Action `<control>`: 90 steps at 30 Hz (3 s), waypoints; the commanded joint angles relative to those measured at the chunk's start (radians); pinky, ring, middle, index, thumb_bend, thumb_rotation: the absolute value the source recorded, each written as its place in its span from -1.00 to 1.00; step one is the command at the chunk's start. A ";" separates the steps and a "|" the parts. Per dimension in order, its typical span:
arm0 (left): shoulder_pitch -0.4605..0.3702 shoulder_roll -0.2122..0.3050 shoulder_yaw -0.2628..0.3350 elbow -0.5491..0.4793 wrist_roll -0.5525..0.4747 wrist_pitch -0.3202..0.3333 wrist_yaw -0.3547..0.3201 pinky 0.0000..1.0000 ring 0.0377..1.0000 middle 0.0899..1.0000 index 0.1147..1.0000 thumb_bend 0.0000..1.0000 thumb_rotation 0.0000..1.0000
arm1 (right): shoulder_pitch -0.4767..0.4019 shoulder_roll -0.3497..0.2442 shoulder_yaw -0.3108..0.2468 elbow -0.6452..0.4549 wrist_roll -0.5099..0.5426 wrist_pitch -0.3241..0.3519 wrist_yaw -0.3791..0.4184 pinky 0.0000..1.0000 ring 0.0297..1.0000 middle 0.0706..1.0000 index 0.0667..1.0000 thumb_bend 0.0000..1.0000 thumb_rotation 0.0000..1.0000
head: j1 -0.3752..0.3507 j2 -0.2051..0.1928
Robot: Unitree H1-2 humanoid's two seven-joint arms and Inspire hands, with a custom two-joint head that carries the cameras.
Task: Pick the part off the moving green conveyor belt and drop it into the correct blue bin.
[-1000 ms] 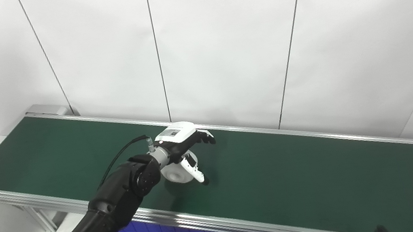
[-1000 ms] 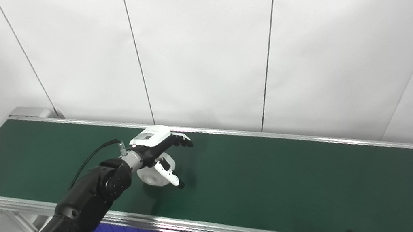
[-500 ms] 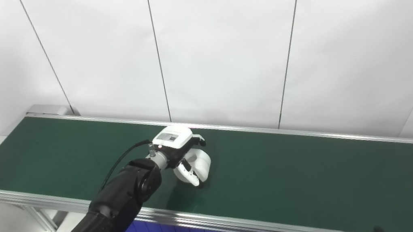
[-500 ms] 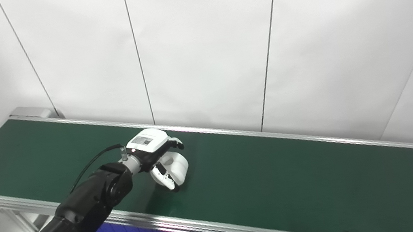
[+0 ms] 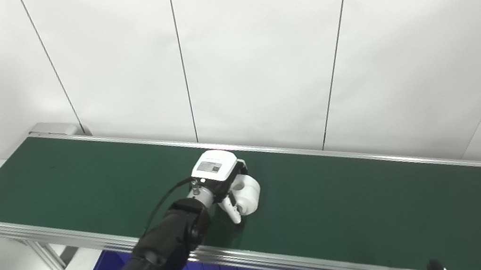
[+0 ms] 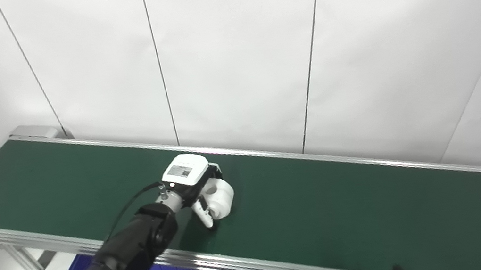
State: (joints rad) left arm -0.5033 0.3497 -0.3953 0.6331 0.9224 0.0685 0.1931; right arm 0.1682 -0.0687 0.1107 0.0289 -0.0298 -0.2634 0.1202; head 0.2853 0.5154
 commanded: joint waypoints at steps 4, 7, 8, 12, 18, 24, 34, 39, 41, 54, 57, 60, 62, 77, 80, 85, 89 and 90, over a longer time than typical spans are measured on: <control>0.009 -0.054 -0.028 0.066 -0.058 -0.072 0.047 -0.21 -0.14 -0.16 -0.13 0.06 -0.98 | 0.000 0.015 0.004 -0.045 -0.003 0.010 -0.007 1.00 0.96 1.00 1.00 0.78 1.00 | -0.006 0.002; 0.009 -0.063 -0.037 0.055 -0.082 -0.086 0.042 -0.19 -0.11 -0.06 -0.18 0.04 -1.00 | 0.002 0.017 0.006 -0.050 -0.012 0.012 -0.011 1.00 0.94 1.00 1.00 0.78 1.00 | -0.008 0.003; 0.008 -0.064 -0.043 0.052 -0.084 -0.089 0.044 -0.20 -0.11 -0.06 -0.18 0.04 -1.00 | 0.002 0.017 0.007 -0.054 -0.015 0.015 -0.012 1.00 0.94 1.00 1.00 0.78 1.00 | -0.009 0.004; -0.003 -0.051 -0.065 0.011 -0.085 -0.090 0.029 -0.27 -0.14 -0.08 -0.18 0.04 -1.00 | 0.004 0.018 0.008 -0.063 -0.019 0.020 -0.011 0.99 0.91 1.00 1.00 0.75 1.00 | -0.008 0.008; -0.018 0.005 -0.085 -0.114 -0.089 -0.117 -0.027 -0.39 -0.25 -0.24 -0.14 0.05 -1.00 | 0.002 0.016 0.010 -0.063 -0.019 0.024 -0.008 0.97 0.88 0.98 1.00 0.73 1.00 | -0.004 0.016; 0.005 0.089 -0.061 -0.386 -0.083 -0.149 -0.139 -0.38 -0.33 -0.31 -0.14 0.05 -1.00 | -0.009 0.004 0.005 -0.079 -0.012 0.059 -0.001 0.94 0.85 0.96 1.00 0.70 1.00 | 0.024 0.076; 0.175 0.161 0.032 -0.772 -0.104 -0.114 -0.351 -0.29 -0.26 -0.27 -0.13 0.05 -1.00 | -0.056 -0.013 -0.011 -0.113 0.039 0.128 0.019 0.87 0.79 0.93 0.99 0.73 0.95 | 0.062 0.190; 0.310 0.157 0.079 -0.856 -0.093 -0.136 -0.344 -0.39 -0.36 -0.31 -0.12 0.04 -1.00 | -0.082 -0.018 -0.017 -0.152 0.042 0.188 0.019 0.83 0.79 0.92 0.98 0.67 0.92 | 0.086 0.235; 0.365 0.150 0.090 -0.882 -0.080 -0.122 -0.358 -0.44 -0.43 -0.24 -0.15 0.05 -1.00 | -0.090 -0.020 -0.022 -0.153 0.043 0.204 0.019 0.81 0.79 0.91 0.98 0.70 0.92 | 0.093 0.240; 0.569 0.142 0.094 -0.863 0.128 -0.176 -0.232 -0.35 -0.25 -0.24 -0.14 0.05 -1.00 | -0.110 -0.038 -0.031 -0.141 0.050 0.209 0.031 0.87 0.79 0.91 1.00 0.72 0.91 | 0.110 0.261; 0.580 0.130 0.099 -0.828 0.120 -0.196 -0.185 -0.45 -0.35 -0.30 -0.15 0.05 -1.00 | -0.109 -0.035 -0.029 -0.147 0.052 0.210 0.031 0.87 0.79 0.92 1.00 0.70 0.89 | 0.103 0.262; 0.580 0.123 0.095 -0.818 0.104 -0.203 -0.194 -0.46 -0.41 -0.32 -0.14 0.04 -1.00 | -0.109 -0.032 -0.025 -0.151 0.042 0.206 0.026 0.85 0.78 0.91 0.99 0.72 0.91 | 0.096 0.263; 0.579 0.121 0.093 -0.818 0.098 -0.207 -0.201 -0.44 -0.39 -0.31 -0.12 0.04 -1.00 | -0.109 -0.029 -0.023 -0.152 0.036 0.207 0.023 0.84 0.77 0.91 0.99 0.72 0.92 | 0.091 0.261; 0.601 0.110 0.100 -0.892 0.067 -0.210 -0.283 0.86 0.87 0.94 0.99 1.00 0.18 | -0.113 -0.027 -0.026 -0.153 0.046 0.217 0.025 0.85 0.79 0.92 0.98 0.68 0.90 | 0.090 0.261; 0.603 0.109 0.103 -0.912 0.063 -0.211 -0.289 0.87 0.86 0.92 1.00 1.00 0.21 | -0.114 -0.030 -0.025 -0.151 0.044 0.213 0.026 0.84 0.79 0.91 0.98 0.68 0.90 | 0.091 0.260; 0.613 0.100 0.119 -0.946 0.040 -0.222 -0.277 0.91 0.83 0.88 0.99 1.00 0.24 | -0.114 -0.029 -0.022 -0.154 0.035 0.213 0.023 0.85 0.78 0.91 0.98 0.71 0.91 | 0.086 0.261; 0.637 0.065 0.147 -1.015 -0.033 -0.244 -0.258 0.87 0.82 0.86 0.95 1.00 0.24 | -0.114 -0.024 -0.019 -0.152 0.034 0.213 0.022 0.86 0.78 0.90 0.98 0.71 0.91 | 0.062 0.263; 0.646 0.048 0.157 -1.035 -0.070 -0.248 -0.250 0.85 0.81 0.85 0.91 1.00 0.22 | -0.114 -0.022 -0.017 -0.152 0.034 0.215 0.022 0.86 0.78 0.91 0.98 0.70 0.91 | 0.041 0.266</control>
State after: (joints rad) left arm 0.1431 0.4152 -0.2593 -0.3544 0.9006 -0.1535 -0.1023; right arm 0.0746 -0.1006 0.0889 -0.0878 0.0085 -0.0454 0.1446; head 0.3269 0.7808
